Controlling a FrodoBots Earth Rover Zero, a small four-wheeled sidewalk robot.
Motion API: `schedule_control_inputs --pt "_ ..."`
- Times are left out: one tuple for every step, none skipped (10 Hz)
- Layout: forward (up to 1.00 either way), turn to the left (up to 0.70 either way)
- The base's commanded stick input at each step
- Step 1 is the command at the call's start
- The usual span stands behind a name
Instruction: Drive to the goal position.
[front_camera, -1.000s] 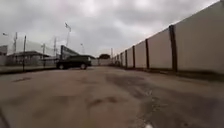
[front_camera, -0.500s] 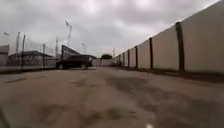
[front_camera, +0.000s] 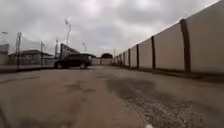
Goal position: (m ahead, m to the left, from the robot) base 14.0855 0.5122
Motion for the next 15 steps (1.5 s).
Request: schedule_control_inputs --pt "1.0 0.0" --pt "1.0 0.0" --pt "1.0 0.0" --pt "1.0 0.0" --pt "1.0 0.0" --pt "1.0 0.0" --pt "1.0 0.0" --pt "1.0 0.0" --pt "1.0 0.0" --pt "1.0 0.0" --pt "1.0 0.0" --pt "1.0 0.0" --pt "1.0 0.0" --pt "1.0 0.0" --pt "1.0 0.0"
